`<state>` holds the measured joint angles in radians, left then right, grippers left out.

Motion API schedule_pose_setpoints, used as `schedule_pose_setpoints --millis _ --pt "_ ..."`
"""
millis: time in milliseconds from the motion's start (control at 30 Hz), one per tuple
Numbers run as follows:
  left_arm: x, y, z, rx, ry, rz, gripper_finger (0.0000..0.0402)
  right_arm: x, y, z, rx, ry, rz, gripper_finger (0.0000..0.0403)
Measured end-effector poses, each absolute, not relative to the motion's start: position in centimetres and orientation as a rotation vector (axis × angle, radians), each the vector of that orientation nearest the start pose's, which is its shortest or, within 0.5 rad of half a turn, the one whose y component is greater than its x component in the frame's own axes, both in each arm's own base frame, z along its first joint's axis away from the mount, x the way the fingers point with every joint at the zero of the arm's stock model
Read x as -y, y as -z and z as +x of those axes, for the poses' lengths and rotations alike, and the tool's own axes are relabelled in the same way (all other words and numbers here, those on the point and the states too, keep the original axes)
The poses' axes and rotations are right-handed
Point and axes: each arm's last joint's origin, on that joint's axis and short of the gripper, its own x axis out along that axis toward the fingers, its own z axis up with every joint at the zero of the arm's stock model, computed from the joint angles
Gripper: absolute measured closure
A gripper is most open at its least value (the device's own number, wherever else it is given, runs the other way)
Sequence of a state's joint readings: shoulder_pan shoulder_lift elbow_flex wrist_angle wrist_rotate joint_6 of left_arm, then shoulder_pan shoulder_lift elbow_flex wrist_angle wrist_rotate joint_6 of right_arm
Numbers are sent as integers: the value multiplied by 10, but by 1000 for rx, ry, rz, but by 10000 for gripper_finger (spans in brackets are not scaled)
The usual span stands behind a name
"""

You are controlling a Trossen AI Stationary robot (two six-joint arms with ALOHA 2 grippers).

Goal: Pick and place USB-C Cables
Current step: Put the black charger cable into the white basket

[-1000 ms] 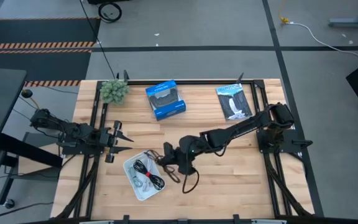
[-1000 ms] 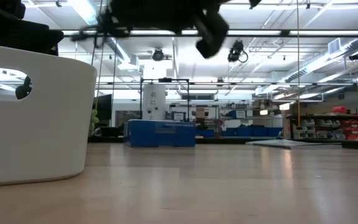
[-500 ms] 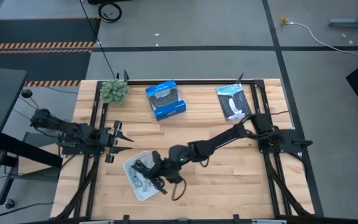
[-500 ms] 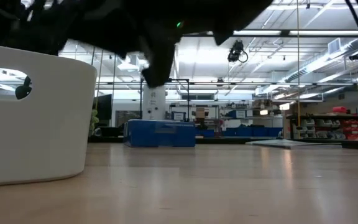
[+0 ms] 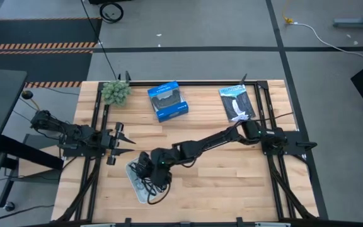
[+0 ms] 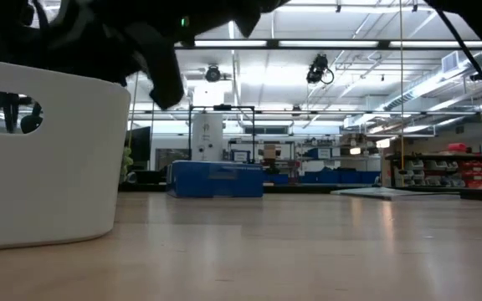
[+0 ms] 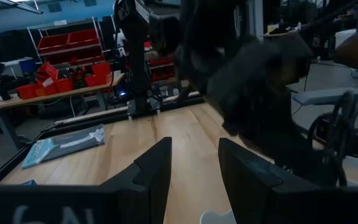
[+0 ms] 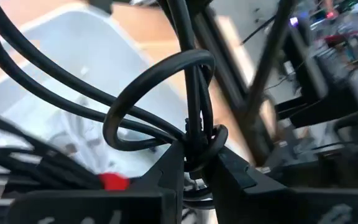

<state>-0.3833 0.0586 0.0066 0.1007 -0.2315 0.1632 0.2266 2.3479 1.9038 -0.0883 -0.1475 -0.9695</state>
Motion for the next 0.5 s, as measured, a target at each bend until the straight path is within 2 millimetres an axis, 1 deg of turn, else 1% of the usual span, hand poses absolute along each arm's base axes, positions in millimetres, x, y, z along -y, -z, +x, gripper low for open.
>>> schedule_pose_setpoints --millis 133,200,500 --pt "31 -171 95 58 148 148 260 -120 -168 524 -377 -622 -948 343" --pt "31 -171 95 58 147 148 260 -119 -162 526 -386 -615 -948 330" --pt "31 -171 95 58 148 148 260 -121 -161 525 -386 -630 -990 250"
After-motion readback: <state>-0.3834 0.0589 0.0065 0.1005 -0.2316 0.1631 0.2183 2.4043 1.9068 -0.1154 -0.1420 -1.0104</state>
